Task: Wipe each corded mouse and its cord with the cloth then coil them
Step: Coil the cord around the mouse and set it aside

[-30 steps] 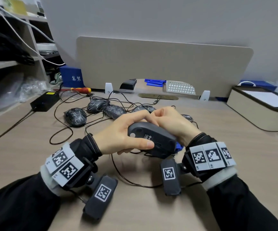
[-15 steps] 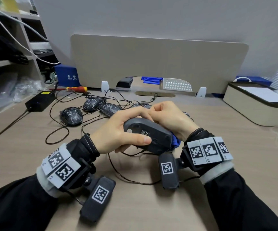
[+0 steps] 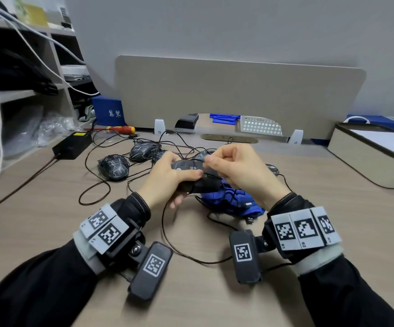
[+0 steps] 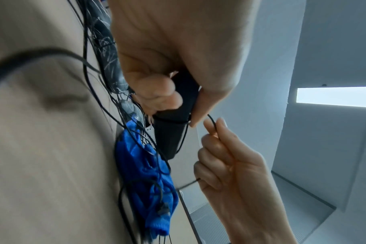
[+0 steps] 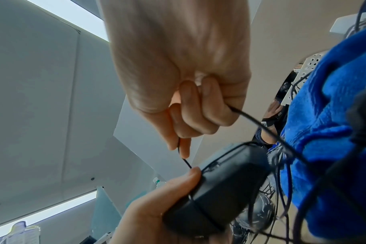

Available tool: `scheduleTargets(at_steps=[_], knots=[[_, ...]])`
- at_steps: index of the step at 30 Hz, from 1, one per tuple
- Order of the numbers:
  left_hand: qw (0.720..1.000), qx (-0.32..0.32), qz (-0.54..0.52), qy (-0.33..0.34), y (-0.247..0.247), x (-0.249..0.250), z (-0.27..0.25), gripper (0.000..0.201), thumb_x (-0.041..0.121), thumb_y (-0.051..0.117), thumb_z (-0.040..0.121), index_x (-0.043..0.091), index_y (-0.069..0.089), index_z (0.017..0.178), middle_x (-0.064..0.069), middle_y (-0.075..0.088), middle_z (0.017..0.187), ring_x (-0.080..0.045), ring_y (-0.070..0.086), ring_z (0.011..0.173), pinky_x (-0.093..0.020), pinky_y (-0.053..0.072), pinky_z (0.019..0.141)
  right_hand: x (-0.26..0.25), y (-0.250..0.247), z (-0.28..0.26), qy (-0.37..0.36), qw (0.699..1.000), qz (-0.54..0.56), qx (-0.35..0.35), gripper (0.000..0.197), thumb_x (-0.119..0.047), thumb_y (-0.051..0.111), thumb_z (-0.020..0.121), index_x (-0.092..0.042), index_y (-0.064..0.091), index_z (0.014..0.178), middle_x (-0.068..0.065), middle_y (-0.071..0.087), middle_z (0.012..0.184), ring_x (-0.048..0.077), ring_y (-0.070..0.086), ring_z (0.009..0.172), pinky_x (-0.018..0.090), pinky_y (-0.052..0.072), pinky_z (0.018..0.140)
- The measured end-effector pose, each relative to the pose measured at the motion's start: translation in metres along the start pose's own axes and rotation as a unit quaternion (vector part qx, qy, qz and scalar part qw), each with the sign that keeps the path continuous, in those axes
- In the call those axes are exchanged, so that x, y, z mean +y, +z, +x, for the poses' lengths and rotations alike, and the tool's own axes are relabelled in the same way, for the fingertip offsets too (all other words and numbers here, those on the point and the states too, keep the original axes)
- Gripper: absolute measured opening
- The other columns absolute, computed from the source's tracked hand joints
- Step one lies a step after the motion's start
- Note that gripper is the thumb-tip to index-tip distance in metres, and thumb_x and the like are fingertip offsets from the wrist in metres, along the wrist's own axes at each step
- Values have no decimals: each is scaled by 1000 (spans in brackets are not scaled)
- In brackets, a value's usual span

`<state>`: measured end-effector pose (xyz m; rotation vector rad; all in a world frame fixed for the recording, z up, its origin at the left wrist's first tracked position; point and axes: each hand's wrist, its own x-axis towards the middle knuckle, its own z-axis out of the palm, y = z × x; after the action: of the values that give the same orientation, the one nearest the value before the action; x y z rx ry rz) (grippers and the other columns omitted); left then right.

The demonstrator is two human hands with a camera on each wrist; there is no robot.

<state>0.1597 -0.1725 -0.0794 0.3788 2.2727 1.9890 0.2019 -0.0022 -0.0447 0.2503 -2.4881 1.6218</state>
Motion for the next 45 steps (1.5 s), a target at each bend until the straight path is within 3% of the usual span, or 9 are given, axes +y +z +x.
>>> scheduleTargets(at_steps=[6,9,12,20,28,33,38,42,45], knots=[[991,34,-122,-38,-7,-1,7,46,19,69,90,-4,44,121,-13,53,58,-17,43,33,-17,32,31,3,5,-1,21,999,23,-26,20,-17,57,101,-5,64,86,-14,42,43,0,31,36,11,24,38],[984,39,-172,-29,-8,-1,5,63,26,72,85,-9,43,128,-22,55,78,-18,45,39,-19,34,33,3,11,-3,32,997,45,-63,20,-15,54,102,0,60,93,-11,39,46,3,27,39,15,21,38],[980,19,-197,-26,-8,1,1,52,23,63,94,-13,45,127,-24,53,88,-16,47,43,-19,36,34,3,14,-4,43,992,70,-94,18,-16,53,103,-1,58,94,-7,37,50,6,25,42,16,20,39],[975,5,-218,-30,-9,3,0,46,21,56,98,-11,47,130,-23,54,83,-17,50,44,-19,38,34,5,14,-5,49,986,96,-127,18,-13,50,104,-4,55,89,-3,34,51,7,24,41,17,19,37],[972,5,-236,-16,-12,5,-1,24,20,50,100,-2,58,107,-17,53,69,-16,50,42,-17,39,35,11,14,-2,77,979,90,-166,25,-17,43,107,-6,57,89,0,30,54,5,23,39,14,16,36],[970,-1,-241,26,-9,8,-4,29,22,50,99,0,52,118,-18,53,66,-16,43,38,-18,31,33,16,7,-2,118,972,52,-196,30,-22,44,107,-9,62,87,-3,32,52,6,22,39,15,17,37],[967,-115,-216,70,-8,14,-12,39,20,58,84,0,47,116,-22,50,70,-16,35,26,-10,22,29,14,2,-4,110,988,-8,-109,23,-21,66,91,-15,62,69,-5,33,51,14,20,49,21,15,45],[966,-180,-172,72,-10,16,-16,40,21,68,74,8,47,105,-24,45,81,-11,38,25,-9,22,28,15,-8,0,95,994,3,-45,24,-21,70,83,-5,62,67,11,46,62,19,33,59,28,28,54],[971,-194,-118,77,-14,17,-15,41,28,70,72,10,50,102,-19,44,77,-10,39,28,-11,22,30,16,-10,3,82,996,33,-15,40,-34,79,81,-14,58,54,8,47,60,20,37,58,29,31,55]])
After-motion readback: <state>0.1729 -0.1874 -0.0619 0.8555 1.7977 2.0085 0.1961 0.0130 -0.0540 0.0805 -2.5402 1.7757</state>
